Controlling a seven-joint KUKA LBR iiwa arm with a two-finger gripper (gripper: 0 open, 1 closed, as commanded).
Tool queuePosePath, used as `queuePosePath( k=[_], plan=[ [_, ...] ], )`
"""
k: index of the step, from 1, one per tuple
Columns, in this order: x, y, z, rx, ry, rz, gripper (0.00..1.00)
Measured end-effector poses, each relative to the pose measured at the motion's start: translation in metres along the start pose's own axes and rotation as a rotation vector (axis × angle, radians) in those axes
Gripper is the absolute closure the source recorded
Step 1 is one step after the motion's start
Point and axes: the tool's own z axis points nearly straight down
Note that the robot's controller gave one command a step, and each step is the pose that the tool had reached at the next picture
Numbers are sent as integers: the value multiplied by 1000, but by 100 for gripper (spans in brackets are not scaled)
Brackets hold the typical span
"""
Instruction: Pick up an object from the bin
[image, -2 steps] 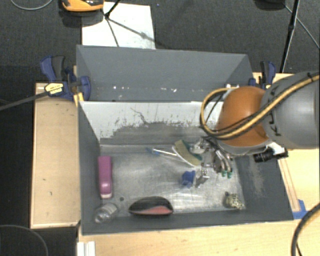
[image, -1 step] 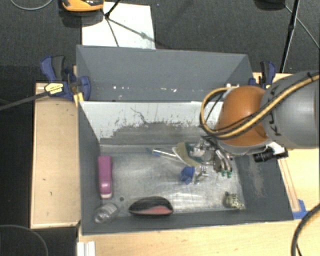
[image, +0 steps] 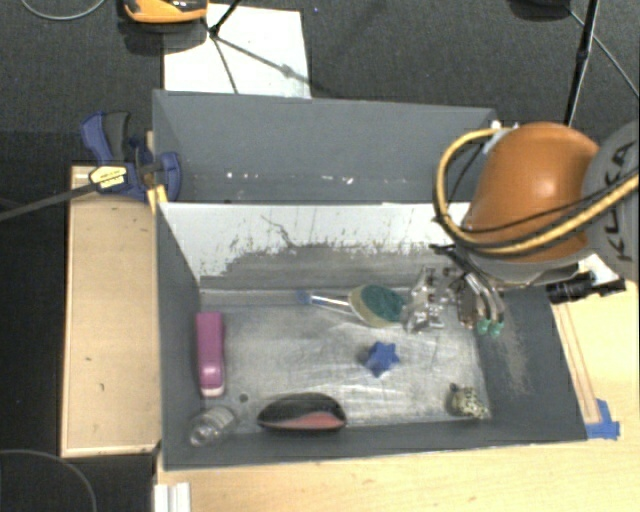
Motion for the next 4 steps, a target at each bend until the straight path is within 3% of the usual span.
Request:
queuePosePath(
  k=[1,2,3,4],
  plan=[
    [1,-1,5,1,7,2,0],
    [22,-9,140,3,16,-15,0],
    [20,-9,136,1,7,-12,100],
    [10,-9,-13,0,-2,-12,100]
  ],
)
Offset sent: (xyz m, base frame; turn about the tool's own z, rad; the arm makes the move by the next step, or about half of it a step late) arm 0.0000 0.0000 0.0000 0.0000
